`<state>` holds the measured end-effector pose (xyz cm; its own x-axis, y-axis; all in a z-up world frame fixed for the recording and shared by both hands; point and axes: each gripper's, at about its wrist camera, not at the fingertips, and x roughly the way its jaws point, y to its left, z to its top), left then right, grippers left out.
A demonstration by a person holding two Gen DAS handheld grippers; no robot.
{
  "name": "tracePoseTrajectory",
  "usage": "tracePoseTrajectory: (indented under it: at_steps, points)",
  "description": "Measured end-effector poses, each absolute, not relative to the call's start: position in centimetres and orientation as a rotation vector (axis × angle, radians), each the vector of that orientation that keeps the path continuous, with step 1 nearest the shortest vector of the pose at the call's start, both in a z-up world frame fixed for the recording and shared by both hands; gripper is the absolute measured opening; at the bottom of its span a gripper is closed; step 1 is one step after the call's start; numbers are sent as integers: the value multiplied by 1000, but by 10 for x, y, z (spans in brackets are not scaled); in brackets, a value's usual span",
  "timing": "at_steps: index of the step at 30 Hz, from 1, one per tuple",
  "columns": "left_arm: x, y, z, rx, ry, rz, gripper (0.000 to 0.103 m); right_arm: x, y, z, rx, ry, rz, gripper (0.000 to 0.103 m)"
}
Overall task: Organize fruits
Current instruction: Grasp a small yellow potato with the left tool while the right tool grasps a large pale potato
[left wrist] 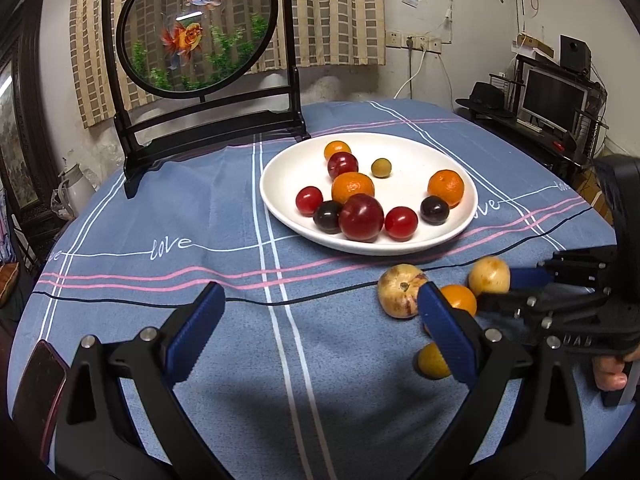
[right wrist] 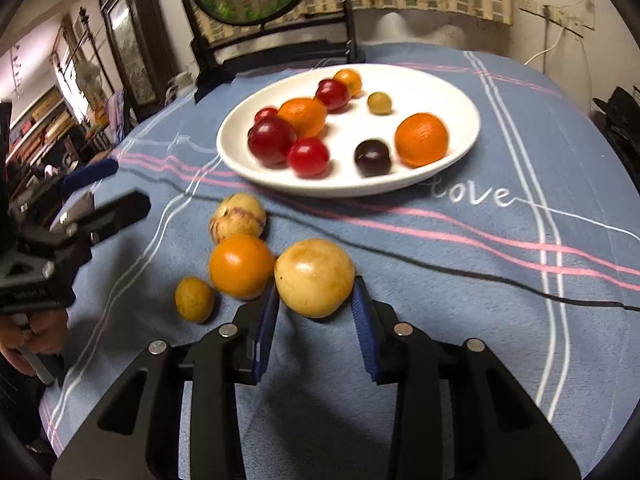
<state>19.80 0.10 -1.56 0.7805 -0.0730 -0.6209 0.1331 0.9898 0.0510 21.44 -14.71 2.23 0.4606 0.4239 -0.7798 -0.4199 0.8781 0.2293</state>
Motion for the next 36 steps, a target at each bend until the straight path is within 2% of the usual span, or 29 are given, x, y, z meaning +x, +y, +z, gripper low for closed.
tracePoseTrajectory:
  at_steps: [4,6,8,9,11,13,23,31,36]
  points:
    - [194,-11,-20,88,739,-303,98,218,-158,29,53,941,497,37]
    - [187,-24,-24,127,755,-387,91,219,-159,29,57,946,491,37]
    - [182,-35,-30,166,781,-454,70,220,-158,27,49,952,491,37]
    - [181,-39,-33,179,795,-474,66,220,-158,27,45,952,492,37]
    - [181,-44,-40,198,824,-495,52,219,-157,28,41,948,495,37]
    - [184,-45,-45,194,849,-504,44,219,-157,29,39,943,495,37]
    - [187,-44,-52,210,864,-488,41,218,-157,31,34,941,495,37]
    - [192,-46,-59,217,892,-469,31,217,-157,32,28,936,491,37]
    - [193,-43,-57,199,892,-471,30,217,-157,33,30,931,490,37]
